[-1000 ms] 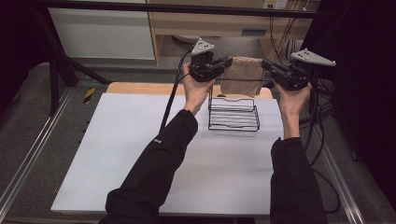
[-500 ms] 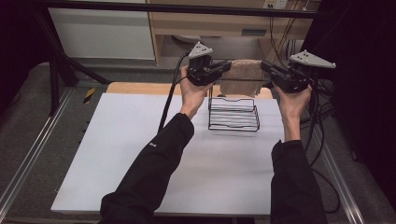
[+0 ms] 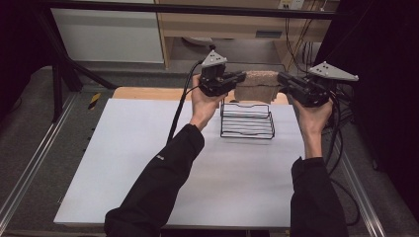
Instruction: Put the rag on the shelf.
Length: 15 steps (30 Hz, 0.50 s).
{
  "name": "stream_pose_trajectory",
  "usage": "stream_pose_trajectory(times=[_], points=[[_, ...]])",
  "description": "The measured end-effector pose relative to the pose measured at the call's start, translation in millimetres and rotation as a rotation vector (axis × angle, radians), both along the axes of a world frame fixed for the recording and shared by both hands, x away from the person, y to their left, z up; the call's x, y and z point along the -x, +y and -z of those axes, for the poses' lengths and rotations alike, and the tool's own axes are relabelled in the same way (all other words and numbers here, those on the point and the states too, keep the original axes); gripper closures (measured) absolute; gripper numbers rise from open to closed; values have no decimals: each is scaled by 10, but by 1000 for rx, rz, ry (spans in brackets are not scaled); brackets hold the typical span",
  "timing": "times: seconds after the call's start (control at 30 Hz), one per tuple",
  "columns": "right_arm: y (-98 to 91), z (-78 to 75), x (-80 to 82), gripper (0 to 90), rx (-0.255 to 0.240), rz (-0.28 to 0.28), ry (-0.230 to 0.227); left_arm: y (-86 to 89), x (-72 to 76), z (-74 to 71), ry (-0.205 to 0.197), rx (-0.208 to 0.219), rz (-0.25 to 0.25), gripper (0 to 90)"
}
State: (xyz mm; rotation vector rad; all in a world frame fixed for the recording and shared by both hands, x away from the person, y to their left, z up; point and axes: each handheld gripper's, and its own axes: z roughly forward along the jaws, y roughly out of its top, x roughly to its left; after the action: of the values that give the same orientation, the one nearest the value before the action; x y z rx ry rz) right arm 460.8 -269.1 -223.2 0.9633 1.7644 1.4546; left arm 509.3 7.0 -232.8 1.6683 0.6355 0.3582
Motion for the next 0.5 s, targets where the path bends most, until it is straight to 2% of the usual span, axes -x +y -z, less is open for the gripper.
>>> stream_pose_trajectory(times=[0.2,0.33,0.5], points=[[-11,73,79,863,20,-8,25,-16,60,32,9,-32,5,823],[-18,144,94,864,19,-11,38,-13,84,52,21,-38,10,810],[-30,195,93,863,15,-17,40,28,122,-31,46,-59,9,746]])
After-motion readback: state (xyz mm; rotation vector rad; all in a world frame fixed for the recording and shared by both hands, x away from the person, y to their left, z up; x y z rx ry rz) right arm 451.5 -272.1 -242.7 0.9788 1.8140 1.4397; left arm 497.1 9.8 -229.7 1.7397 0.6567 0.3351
